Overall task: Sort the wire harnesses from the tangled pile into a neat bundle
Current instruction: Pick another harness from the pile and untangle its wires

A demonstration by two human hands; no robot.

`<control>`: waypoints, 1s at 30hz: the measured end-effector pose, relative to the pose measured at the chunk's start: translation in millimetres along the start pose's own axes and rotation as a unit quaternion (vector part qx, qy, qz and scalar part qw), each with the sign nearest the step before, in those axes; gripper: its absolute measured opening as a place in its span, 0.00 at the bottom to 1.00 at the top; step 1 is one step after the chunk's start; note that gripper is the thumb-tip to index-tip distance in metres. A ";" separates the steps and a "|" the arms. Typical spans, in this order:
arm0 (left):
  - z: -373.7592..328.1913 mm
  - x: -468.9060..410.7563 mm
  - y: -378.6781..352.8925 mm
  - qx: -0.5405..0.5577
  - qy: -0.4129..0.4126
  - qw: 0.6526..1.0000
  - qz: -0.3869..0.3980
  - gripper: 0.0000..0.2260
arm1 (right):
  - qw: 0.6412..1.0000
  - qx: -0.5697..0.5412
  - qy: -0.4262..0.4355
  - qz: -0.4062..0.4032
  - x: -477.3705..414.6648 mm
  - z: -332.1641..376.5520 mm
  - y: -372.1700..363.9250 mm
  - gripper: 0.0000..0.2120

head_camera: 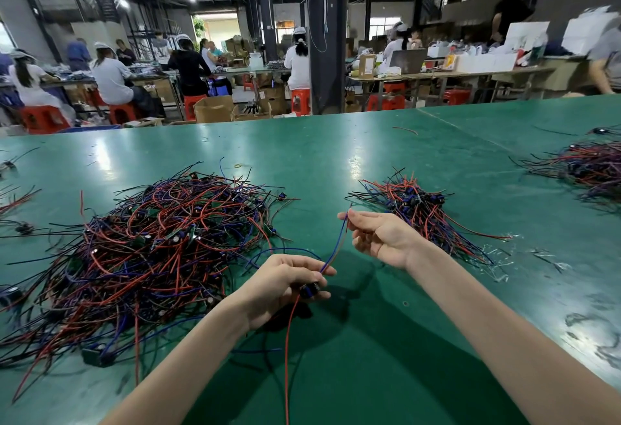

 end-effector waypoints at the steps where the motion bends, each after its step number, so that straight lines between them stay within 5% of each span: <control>1: 0.1 -0.3 0.2 -0.001 0.000 1.000 0.001 0.08 | 1.000 -0.004 0.003 0.001 -0.2 0.8 -0.3 0.06; 30: -0.1 -8.5 10.5 -0.003 -0.012 1.000 -0.022 0.09 | 0.989 -0.014 0.108 -0.103 -7.3 13.4 11.8 0.04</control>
Point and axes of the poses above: each hand's wrist, its own x-axis away from the middle knuckle, its own y-axis out of the back of the hand, z = x × y, the point moved 9 cm from there along -x, towards the middle knuckle, and after that the axes turned 13 degrees about y, right-handed, at the moved point
